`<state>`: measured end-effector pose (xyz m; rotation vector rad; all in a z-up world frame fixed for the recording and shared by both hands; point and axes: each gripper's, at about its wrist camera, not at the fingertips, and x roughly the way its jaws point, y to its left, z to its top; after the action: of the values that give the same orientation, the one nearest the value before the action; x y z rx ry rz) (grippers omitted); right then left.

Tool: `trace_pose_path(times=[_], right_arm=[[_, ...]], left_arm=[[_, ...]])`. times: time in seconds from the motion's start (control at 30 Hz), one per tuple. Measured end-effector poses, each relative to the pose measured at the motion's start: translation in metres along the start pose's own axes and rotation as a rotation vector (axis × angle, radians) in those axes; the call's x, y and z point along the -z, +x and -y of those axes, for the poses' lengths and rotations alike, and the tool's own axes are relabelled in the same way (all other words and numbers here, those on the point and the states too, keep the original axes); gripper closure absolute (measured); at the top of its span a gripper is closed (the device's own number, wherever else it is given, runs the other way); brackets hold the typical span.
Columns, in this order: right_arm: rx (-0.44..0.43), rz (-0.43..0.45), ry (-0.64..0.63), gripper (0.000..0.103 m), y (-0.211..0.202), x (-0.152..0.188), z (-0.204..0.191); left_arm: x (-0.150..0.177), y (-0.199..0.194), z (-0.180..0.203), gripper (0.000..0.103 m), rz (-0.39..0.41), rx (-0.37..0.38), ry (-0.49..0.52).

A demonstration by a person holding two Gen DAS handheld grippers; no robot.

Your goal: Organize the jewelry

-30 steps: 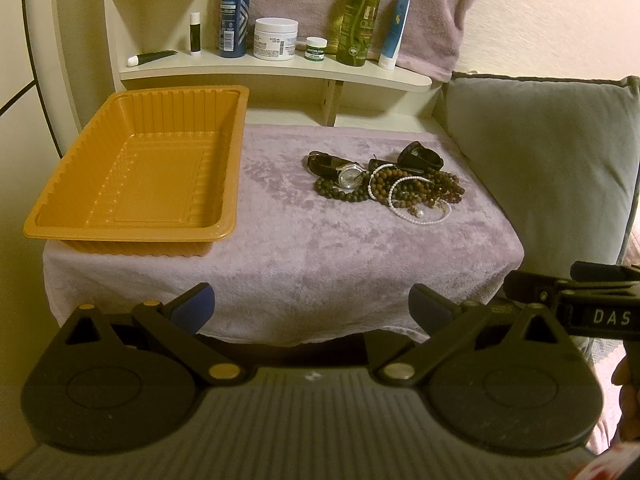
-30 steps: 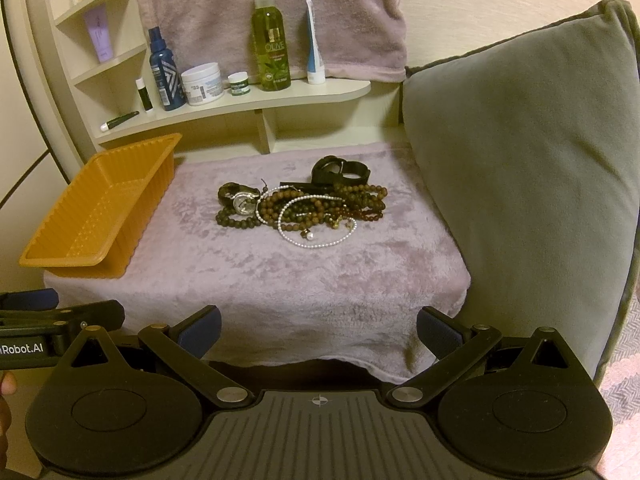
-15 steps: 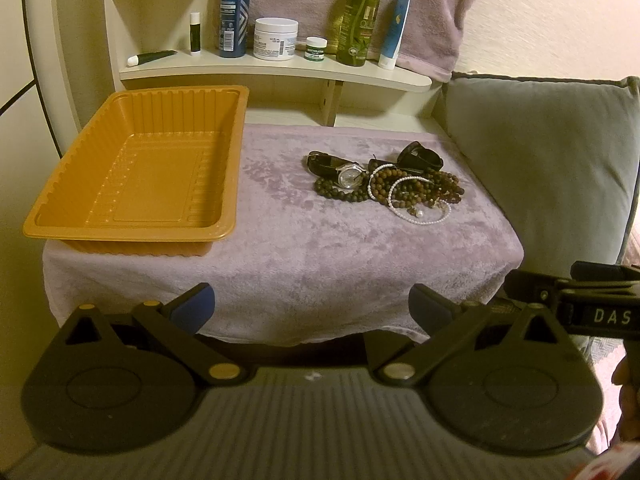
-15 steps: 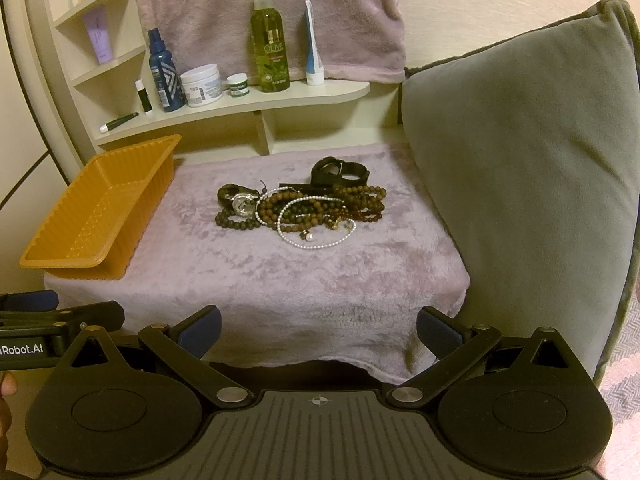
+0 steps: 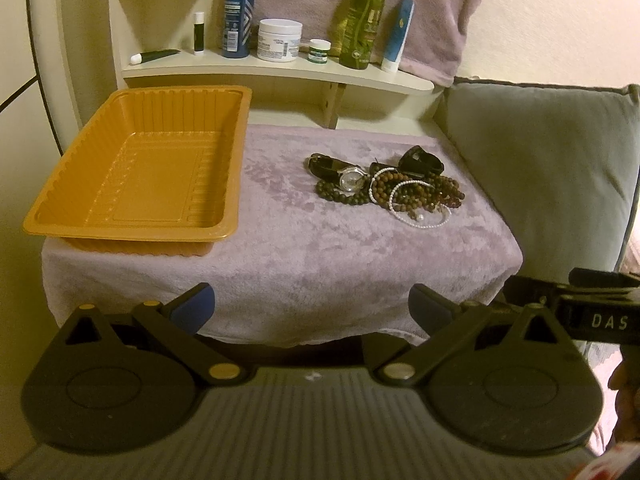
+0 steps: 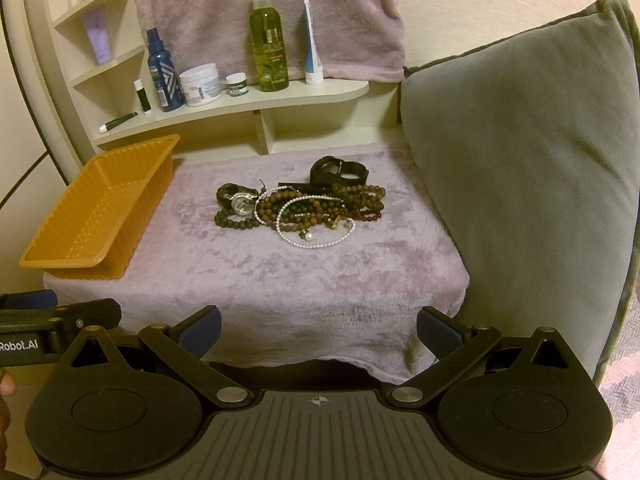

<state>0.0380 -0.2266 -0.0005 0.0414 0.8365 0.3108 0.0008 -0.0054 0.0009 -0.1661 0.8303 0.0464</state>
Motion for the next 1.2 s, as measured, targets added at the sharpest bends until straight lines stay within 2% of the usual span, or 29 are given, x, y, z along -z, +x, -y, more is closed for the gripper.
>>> trace_pose_path(times=[0.27,0.47,0.53,0.67,0.77,0.87,1.03,1.2], right_arm=[[-0.007,0.001,-0.004,0.000,0.004,0.000,0.000],[-0.040,0.013,-0.006,0.000,0.023,0.002,-0.002],[-0.048,0.023,0.001,0.000,0.027,-0.001,-0.002],[-0.086,0.068,0.021,0.000,0.035,-0.007,-0.005],[-0.095,0.150,-0.010,0.000,0.037,-0.010,-0.009],[-0.102,0.188,-0.071,0.000,0.041,-0.017,-0.017],[-0.128,0.174,-0.008,0.000,0.051,-0.030,-0.020],[-0.120,0.153,-0.008,0.000,0.061,-0.036,-0.027]], left_arm=[[-0.006,-0.003,-0.021,0.001,0.018,0.009,-0.100],[-0.015,-0.007,-0.067,0.001,0.016,0.058,-0.181],[-0.018,-0.009,-0.083,0.001,0.021,0.054,-0.193],[-0.024,-0.014,-0.122,0.001,0.042,0.022,-0.219],[-0.028,-0.019,-0.154,0.001,0.066,-0.015,-0.239],[-0.031,-0.017,-0.184,0.008,0.064,-0.056,-0.255],[-0.038,-0.005,-0.231,0.013,0.050,-0.089,-0.284],[-0.045,0.019,-0.261,0.023,0.010,-0.054,-0.288]])
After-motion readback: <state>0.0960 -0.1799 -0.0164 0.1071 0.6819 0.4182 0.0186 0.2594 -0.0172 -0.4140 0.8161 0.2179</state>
